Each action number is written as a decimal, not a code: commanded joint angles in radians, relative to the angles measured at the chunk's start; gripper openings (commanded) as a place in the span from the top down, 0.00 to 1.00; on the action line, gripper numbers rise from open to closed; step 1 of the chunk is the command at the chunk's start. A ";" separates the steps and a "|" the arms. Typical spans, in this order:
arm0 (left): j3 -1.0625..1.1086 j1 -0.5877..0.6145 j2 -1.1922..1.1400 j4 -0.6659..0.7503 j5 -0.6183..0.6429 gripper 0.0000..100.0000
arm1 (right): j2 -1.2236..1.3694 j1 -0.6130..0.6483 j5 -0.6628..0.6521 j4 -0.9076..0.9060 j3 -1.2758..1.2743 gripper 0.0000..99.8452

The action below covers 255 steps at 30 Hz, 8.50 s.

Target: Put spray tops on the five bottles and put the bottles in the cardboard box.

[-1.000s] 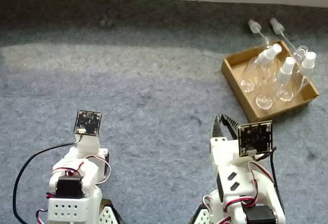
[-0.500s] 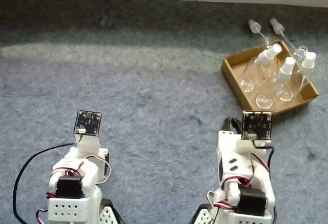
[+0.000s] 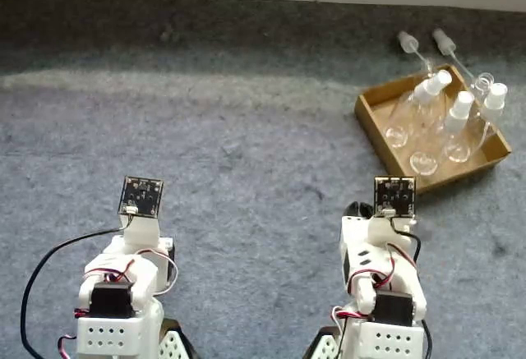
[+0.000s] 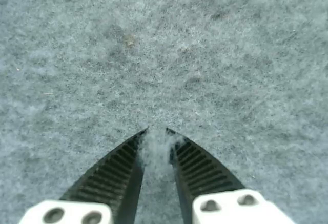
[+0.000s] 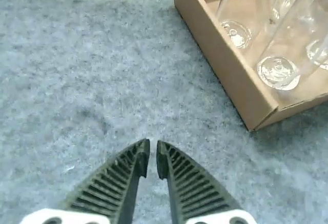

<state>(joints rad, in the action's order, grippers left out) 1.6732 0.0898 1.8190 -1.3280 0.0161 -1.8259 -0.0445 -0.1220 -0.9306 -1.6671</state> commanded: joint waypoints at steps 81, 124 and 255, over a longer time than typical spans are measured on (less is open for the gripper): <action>0.021 0.007 0.007 -0.005 0.021 0.99 | -0.012 0.051 0.166 -0.320 -0.142 0.99; 0.021 0.007 0.007 -0.005 0.021 0.99 | -0.012 0.051 0.166 -0.320 -0.142 0.99; 0.021 0.007 0.007 -0.005 0.021 0.99 | -0.012 0.051 0.166 -0.320 -0.142 0.99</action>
<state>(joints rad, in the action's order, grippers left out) 1.6732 0.0898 1.8190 -1.3280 0.0422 -1.8259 0.0061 0.0330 -1.2436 -1.6671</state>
